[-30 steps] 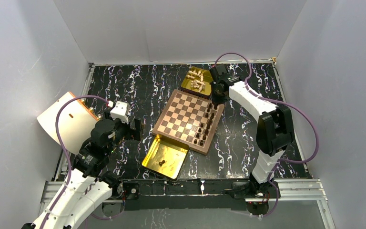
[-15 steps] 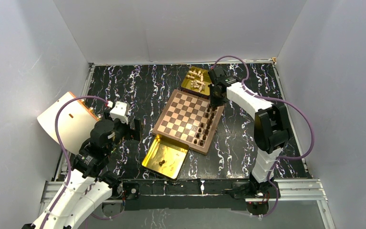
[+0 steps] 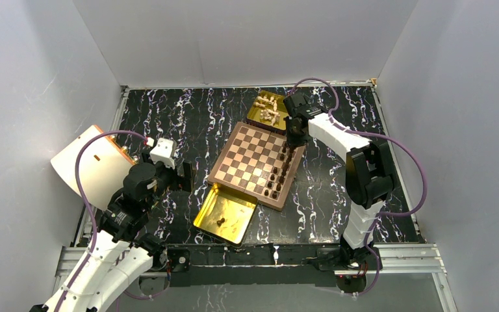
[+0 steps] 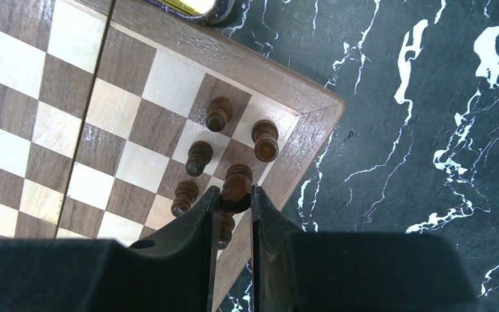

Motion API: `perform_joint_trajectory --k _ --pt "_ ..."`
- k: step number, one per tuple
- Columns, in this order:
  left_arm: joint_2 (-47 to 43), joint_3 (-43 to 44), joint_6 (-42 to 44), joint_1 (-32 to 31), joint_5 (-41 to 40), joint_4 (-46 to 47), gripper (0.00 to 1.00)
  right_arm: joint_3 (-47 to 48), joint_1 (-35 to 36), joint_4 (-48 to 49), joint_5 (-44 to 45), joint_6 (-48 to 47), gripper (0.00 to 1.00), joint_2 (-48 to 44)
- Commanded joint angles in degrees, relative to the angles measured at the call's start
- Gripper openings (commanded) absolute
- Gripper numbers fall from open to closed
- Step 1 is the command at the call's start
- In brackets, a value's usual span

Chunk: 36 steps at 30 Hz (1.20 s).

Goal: Set up the chess pieces on the board
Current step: Place the chess piece on the chessboard.

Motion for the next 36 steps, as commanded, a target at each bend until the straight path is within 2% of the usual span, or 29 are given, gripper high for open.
perform_joint_trajectory --k 1,36 --pt "-0.1 -0.1 0.6 0.0 -1.5 1.3 0.9 -1.1 -0.3 1.6 0.4 0.1 0.25 -0.3" --pt "-0.1 -0.1 0.8 0.0 -2.4 1.3 0.9 -1.0 -1.0 1.6 -1.8 0.8 0.31 1.2"
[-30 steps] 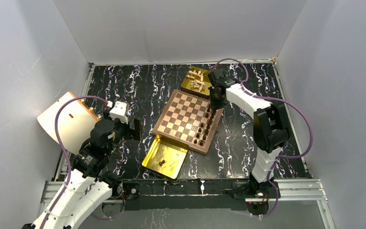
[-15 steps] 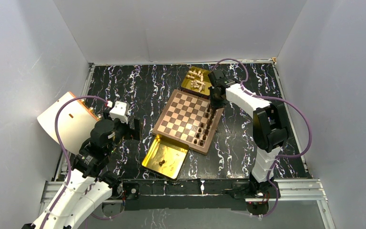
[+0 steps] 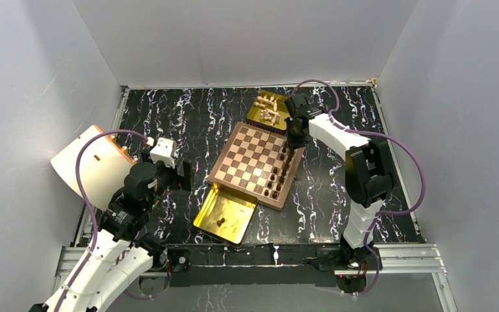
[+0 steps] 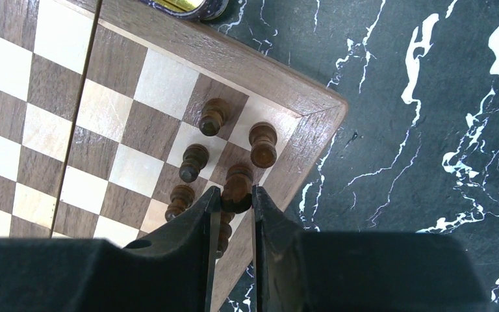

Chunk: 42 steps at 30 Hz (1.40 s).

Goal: Set up the chess pieces on the board
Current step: Place the chess piece on the chessboard.

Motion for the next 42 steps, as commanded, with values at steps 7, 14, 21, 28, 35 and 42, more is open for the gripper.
perform_joint_trajectory --k 7,14,21,28,35,42 --pt "-0.6 0.0 0.6 0.0 -1.0 1.2 0.9 0.0 -0.2 0.3 -0.4 0.7 0.31 0.4" --pt "-0.4 -0.1 0.5 0.0 -0.8 1.2 0.9 -0.5 -0.2 0.6 -0.3 0.7 0.32 0.9" --pt "-0.5 0.0 0.5 0.0 -0.9 1.2 0.9 -0.1 -0.3 0.3 0.0 1.1 0.35 0.9" --pt "-0.9 -0.2 0.5 0.0 -1.1 1.1 0.9 0.3 -0.3 0.0 0.0 1.1 0.38 1.1" --pt "-1.1 0.0 0.1 0.0 -1.4 0.9 0.9 1.2 -0.3 -0.9 0.4 1.2 0.44 -0.4" --pt "-1.0 0.2 -0.2 0.0 -1.2 0.6 0.9 4.4 -0.4 -3.3 0.2 1.0 0.46 -3.6"
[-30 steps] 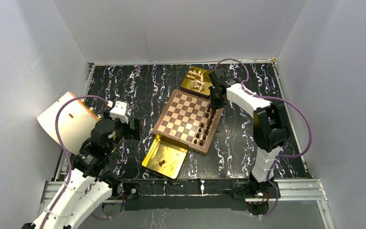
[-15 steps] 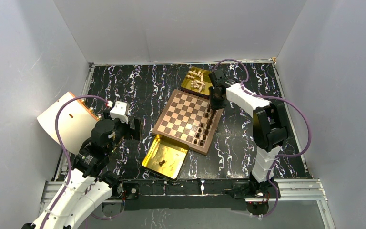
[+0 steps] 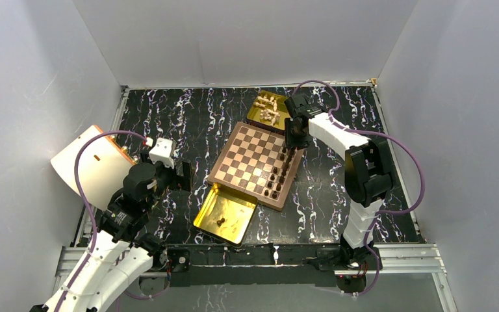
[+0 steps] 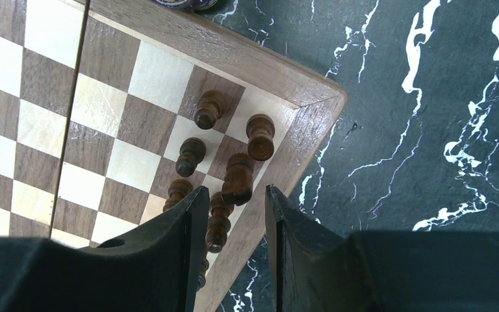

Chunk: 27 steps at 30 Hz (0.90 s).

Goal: Set up the chess pieces on the board
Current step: Place the chess piece on the chessboard, then pick up the chess piece from the storage box.

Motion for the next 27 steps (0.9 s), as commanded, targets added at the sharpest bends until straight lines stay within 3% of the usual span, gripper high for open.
perform_joint_trajectory --k 1,9,15,20,27 --pt "-0.7 0.2 -0.1 0.0 -1.0 0.6 0.9 4.1 -0.4 -1.7 0.2 -0.5 0.46 -4.9" --pt "-1.0 0.3 -0.3 0.0 -1.9 0.6 0.9 1.0 1.0 -1.6 -4.2 -1.6 0.46 -10.2" --pt "-1.6 0.1 0.1 0.0 -2.4 0.8 0.9 -0.5 7.6 -0.7 -7.2 -1.2 0.46 -15.2" --pt "-2.2 0.1 -0.2 0.0 -2.1 0.7 0.9 -6.7 15.2 7.2 -13.5 -2.0 0.47 -20.3" --pt "3.4 5.6 -5.0 0.0 5.9 -5.7 0.88 -10.7 18.6 10.1 -15.2 0.9 0.47 -23.9"
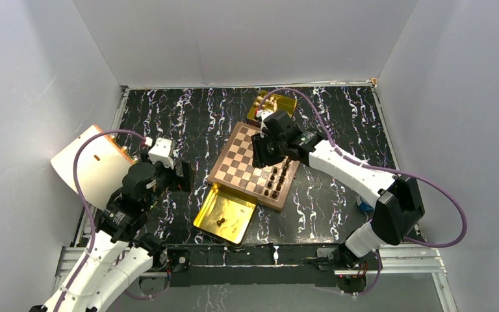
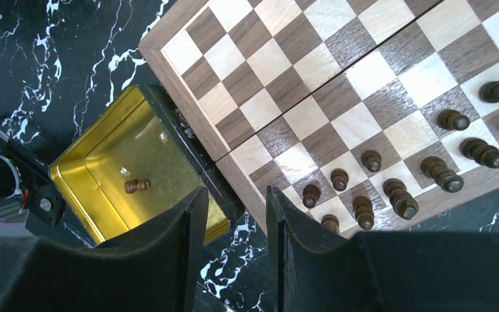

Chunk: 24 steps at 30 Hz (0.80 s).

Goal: Set up the chess pieces on the board
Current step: Pick up the chess piece from the storage box.

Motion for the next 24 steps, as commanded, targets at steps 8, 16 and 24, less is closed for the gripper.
perform_joint_trajectory --k 8,16,24 --pt "23.6 20.7 -10.7 0.0 13.8 -24.3 0.8 -6.6 -0.1 8.5 0.3 3.9 0.46 -11.3" --pt "33.4 22.3 -13.1 -1.9 20.7 -34.9 0.52 -12.8 -0.1 11.8 1.7 3.8 0.46 -18.8" --pt "34.4 15.0 -23.7 -14.6 14.3 -29.7 0.46 -17.5 -0.2 12.5 7.9 2.4 0.46 -27.7"
